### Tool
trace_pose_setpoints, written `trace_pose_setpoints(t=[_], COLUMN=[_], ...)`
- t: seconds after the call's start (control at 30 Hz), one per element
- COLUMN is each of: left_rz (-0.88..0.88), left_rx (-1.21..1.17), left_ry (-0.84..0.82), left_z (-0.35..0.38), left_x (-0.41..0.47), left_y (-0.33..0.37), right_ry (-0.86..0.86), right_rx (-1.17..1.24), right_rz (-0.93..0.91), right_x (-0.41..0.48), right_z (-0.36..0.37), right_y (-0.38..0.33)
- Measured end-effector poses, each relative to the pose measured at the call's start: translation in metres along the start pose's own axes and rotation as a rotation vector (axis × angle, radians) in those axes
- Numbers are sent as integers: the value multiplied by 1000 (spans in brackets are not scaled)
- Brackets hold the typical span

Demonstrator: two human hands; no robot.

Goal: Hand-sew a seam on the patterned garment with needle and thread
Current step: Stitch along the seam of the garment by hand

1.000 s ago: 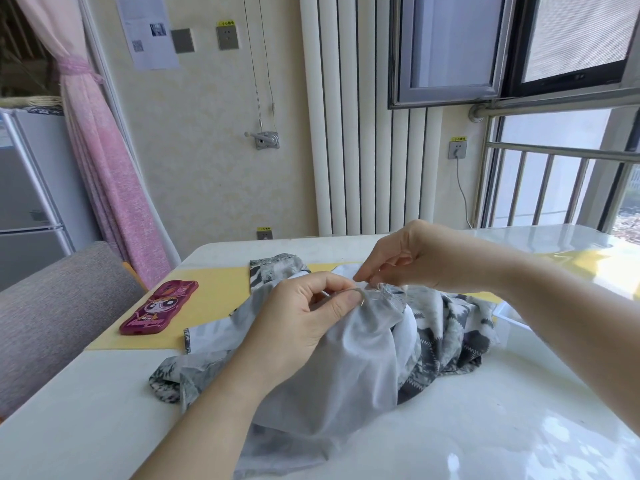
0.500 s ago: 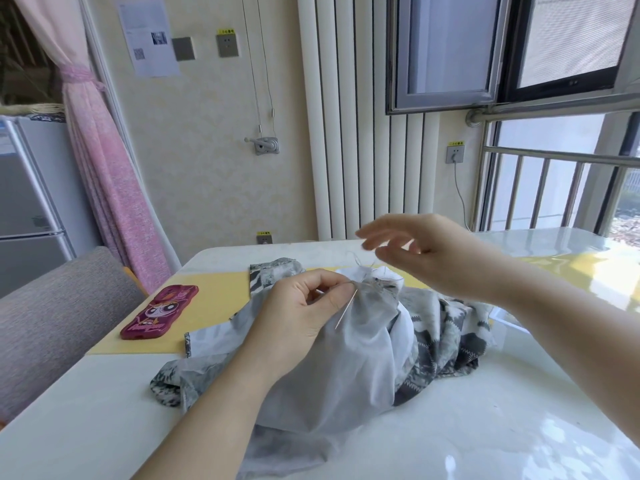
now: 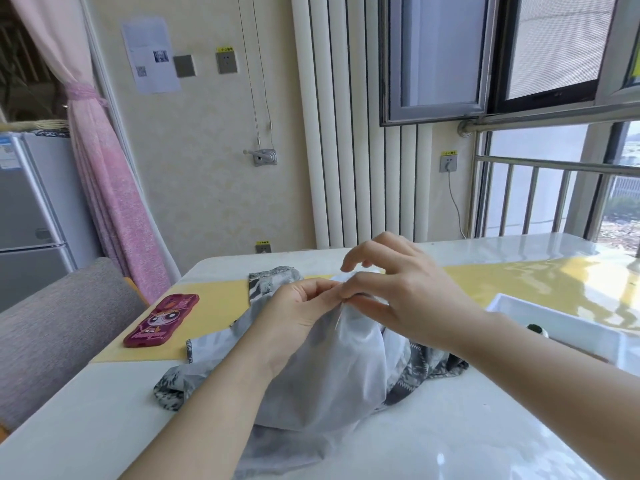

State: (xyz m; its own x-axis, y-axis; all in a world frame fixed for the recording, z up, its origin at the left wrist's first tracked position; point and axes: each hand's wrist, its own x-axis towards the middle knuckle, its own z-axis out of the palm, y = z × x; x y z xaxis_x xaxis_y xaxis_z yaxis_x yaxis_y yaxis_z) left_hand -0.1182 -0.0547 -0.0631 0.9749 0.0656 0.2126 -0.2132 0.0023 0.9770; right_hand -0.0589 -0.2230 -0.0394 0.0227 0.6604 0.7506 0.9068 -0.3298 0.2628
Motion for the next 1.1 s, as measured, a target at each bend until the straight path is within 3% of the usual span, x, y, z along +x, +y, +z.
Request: trace_pose_setpoints(t=[0.13,0.2,0.33,0.4,0.5,0.57,0.7,0.87,1.0,1.1], left_rz=[-27,-33,-47,-57,-53,-47,-39,-13,25,70], left_rx=[-44,-48,-113,-168,-206,-213,-237,-201,-133,-48], left_ry=[-2,10,148,224,278,308,339,330,316,292], left_z=[-1,-2,-5,-8,-14,-19,-24,-20,-13,-9], left_x=[0,3,13,19,22,23,24,22,19,15], left_y=[3,2,1,3,5,6,6,6,7,7], right_ry=[20,19,32,-149,-624,-710,-591,-109,-105,-69], right_rx=[21,195,1189,1407,1102,887,518,494,466,355], right_rz=[-42,48,614,840,1000,1075,1131,949,678,668], right_x=[3,5,21,21,8,-6,-24,-8,17,25], right_z=[1,-3,-22,-31,-35,-32,-29,-28,-16,3], right_y=[0,-7,-24,-16,7,22,42,25,-15,-26])
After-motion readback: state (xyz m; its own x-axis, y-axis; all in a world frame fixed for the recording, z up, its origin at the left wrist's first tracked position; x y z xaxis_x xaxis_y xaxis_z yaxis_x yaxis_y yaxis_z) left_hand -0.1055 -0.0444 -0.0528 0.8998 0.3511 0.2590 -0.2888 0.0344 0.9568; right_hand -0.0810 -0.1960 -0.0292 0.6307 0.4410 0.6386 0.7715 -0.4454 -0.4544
